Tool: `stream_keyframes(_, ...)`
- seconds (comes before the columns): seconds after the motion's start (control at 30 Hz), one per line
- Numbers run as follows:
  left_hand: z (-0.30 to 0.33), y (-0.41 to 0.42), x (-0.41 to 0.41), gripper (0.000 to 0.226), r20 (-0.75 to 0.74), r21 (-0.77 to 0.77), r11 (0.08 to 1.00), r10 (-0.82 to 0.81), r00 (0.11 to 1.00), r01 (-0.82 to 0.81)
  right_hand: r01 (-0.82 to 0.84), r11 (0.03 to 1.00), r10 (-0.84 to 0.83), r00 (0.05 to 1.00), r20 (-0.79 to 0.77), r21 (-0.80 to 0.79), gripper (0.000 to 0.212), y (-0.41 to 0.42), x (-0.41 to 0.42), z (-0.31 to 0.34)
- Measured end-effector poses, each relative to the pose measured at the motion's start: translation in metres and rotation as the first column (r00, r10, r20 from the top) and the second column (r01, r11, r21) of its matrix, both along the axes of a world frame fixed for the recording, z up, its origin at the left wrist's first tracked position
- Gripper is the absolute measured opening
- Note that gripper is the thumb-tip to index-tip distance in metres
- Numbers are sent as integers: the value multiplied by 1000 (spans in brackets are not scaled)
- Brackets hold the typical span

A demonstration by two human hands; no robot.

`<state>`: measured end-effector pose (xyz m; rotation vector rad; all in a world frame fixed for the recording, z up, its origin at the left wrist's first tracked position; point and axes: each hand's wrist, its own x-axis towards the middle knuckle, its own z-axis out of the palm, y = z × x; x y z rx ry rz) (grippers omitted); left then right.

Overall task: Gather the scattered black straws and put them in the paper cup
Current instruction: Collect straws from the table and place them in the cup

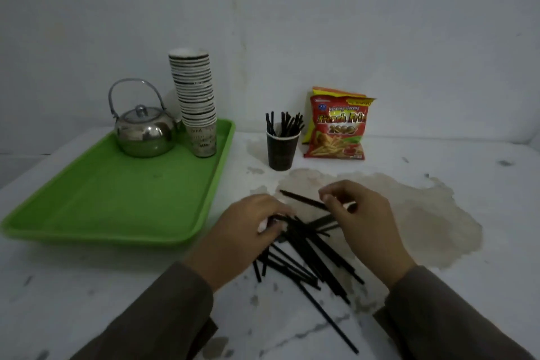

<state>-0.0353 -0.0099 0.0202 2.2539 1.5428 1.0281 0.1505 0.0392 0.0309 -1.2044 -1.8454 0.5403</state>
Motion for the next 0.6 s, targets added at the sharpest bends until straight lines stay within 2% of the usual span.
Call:
stream_keyframes(0.13,-18,-19,11,23,-133,-57,998,-47,990,40,-16,999,20,994,103,-33,13,-27,16,-19)
stream_keyframes(0.23,-20,-20,12,27,-245,-78,996,-66,967,49,-41,999,37,981,193,17,12,-35,19,-21)
stream_keyframes(0.4,-18,-21,10,36,-317,-143,987,-119,941,76,-130,989,97,935,342,75,14,-39,14,-25)
stream_keyframes(0.53,-22,-16,8,39,-434,-206,976,-153,888,67,-153,987,122,919,374,53,15,-40,14,-30)
stream_keyframes(0.6,-23,-15,8,36,-430,-209,976,-146,891,60,-160,986,135,917,376,36,16,-40,14,-31)
